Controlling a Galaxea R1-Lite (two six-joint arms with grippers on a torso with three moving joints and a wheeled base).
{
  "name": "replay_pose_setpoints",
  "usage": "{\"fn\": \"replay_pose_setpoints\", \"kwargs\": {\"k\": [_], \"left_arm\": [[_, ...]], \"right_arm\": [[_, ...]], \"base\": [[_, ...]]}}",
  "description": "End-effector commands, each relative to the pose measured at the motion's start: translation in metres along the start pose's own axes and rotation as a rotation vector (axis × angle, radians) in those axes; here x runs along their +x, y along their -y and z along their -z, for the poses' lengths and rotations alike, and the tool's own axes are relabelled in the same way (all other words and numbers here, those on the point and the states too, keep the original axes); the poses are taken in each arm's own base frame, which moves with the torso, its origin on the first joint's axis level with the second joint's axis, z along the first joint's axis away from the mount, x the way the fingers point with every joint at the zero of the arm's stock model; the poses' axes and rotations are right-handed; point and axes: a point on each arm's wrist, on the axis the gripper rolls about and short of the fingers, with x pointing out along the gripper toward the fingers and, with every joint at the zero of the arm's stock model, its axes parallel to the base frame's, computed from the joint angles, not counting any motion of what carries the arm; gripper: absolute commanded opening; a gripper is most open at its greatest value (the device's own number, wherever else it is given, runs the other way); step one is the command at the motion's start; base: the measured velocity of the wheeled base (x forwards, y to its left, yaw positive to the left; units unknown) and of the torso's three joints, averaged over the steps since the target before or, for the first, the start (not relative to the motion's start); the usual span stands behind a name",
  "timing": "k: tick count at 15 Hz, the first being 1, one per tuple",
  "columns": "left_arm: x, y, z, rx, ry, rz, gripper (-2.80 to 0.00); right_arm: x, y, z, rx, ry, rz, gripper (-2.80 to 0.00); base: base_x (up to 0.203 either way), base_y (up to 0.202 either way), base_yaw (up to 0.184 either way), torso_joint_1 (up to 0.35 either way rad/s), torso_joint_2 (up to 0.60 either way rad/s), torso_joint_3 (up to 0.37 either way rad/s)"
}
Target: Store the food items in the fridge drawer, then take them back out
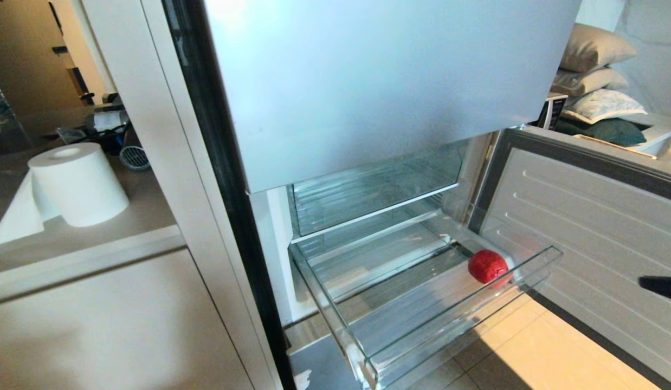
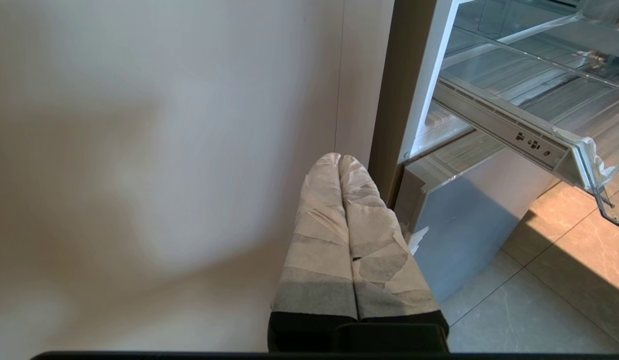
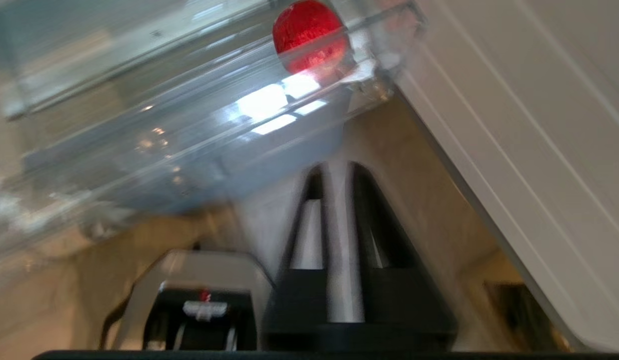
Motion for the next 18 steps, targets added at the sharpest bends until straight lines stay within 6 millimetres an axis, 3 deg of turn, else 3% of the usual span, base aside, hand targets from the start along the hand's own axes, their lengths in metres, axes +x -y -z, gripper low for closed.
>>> {"fn": "replay_pose_setpoints", "kwargs": {"k": [1, 4, 8, 11, 18], "left_arm": [[0.0, 0.0, 0.0, 0.0, -0.001, -0.001, -2.8], [0.0, 0.0, 0.0, 0.0, -0.001, 0.0, -2.8], [0.0, 0.0, 0.0, 0.0, -0.001, -0.001, -2.8], [0.0, 0.0, 0.0, 0.0, 0.0, -0.001, -2.8], [0.0, 0.0, 0.0, 0.0, -0.001, -0.001, -2.8]], "right_arm": [[0.095, -0.001, -0.033, 0.001, -0.213, -0.009, 0.0], [0.147, -0.012, -0.069, -0.011, -0.32, -0.026, 0.0], [0.217, -0.02, -0.077, -0.025, -0.471, 0.03, 0.0], [0.255, -0.026, -0.08, -0.045, -0.483, 0.064, 0.0], [0.257, -0.028, -0.074, -0.03, -0.514, 0.063, 0.0]], "base": [[0.0, 0.0, 0.0, 0.0, 0.0, 0.0], [0.0, 0.0, 0.0, 0.0, 0.0, 0.0], [0.0, 0.0, 0.0, 0.0, 0.0, 0.0], [0.0, 0.0, 0.0, 0.0, 0.0, 0.0], [0.0, 0.0, 0.0, 0.0, 0.0, 0.0]]}}
